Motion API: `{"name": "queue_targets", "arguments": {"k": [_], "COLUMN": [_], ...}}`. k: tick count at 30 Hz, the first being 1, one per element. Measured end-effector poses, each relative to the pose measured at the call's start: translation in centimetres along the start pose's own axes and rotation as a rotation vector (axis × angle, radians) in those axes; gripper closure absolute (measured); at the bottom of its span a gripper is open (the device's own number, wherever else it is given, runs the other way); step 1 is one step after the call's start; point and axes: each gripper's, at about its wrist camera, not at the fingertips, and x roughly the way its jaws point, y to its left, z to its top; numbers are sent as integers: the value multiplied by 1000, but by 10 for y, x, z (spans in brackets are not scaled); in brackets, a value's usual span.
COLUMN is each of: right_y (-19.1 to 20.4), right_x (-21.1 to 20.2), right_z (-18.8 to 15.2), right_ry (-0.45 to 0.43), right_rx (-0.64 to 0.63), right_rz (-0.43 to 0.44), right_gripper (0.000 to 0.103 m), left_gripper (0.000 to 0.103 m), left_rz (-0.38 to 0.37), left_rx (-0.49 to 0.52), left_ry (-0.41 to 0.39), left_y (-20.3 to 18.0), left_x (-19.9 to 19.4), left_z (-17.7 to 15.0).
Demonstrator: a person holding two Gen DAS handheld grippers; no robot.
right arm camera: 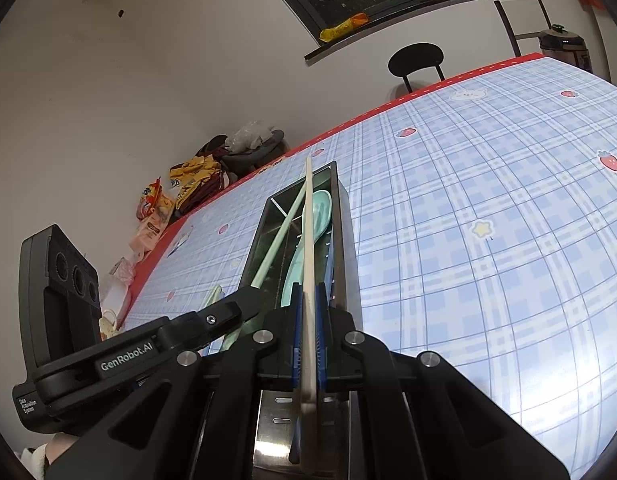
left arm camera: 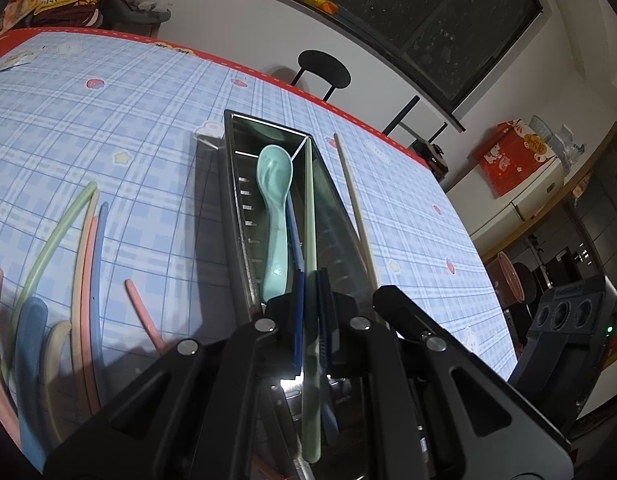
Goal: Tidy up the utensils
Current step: 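Lower both chopsticks into the steel tray with both tools, then open both tools to release the chopsticks in the tray and withdraw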
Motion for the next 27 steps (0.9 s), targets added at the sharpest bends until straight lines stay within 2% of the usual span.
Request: {"name": "queue_targets", "arguments": {"k": [12, 16, 17, 19, 20, 21, 22, 24, 26, 27], "right_y": [-2, 0, 0, 2, 3, 5, 6, 7, 7, 6], "right_x": [3, 2, 0, -3, -6, -8, -10, -13, -15, -16], "right_z": [1, 1, 1, 2, 2, 2, 3, 3, 4, 4], "right_ry": [8, 1, -5, -28, -41, -58, -68, -85, -102, -107], "right_rx": [5, -5, -8, -21, -28, -37, -40, -46, -44, -41], "right_rz": [-10, -18, -22, -27, -32, -39, -42, -54, -78, -85], "right_gripper": [95, 94, 90, 73, 58, 48, 44, 27, 16, 8], "left_gripper": [92, 87, 84, 81, 78, 76, 71, 64, 51, 48], "left_rz": [12, 33, 41, 64, 72, 80, 87, 111, 141, 153], "left_rx": [20, 31, 37, 56, 62, 65, 68, 78, 91, 98], "left_ry": [8, -18, -29, -57, -72, -83, -93, -124, -154, -168], "left_y": [-1, -1, -1, -1, 0, 1, 2, 7, 12, 16], "left_x": [2, -5, -8, -17, -22, -27, -32, -46, -61, -68], "left_z": [2, 6, 7, 10, 12, 14, 17, 21, 25, 26]}}
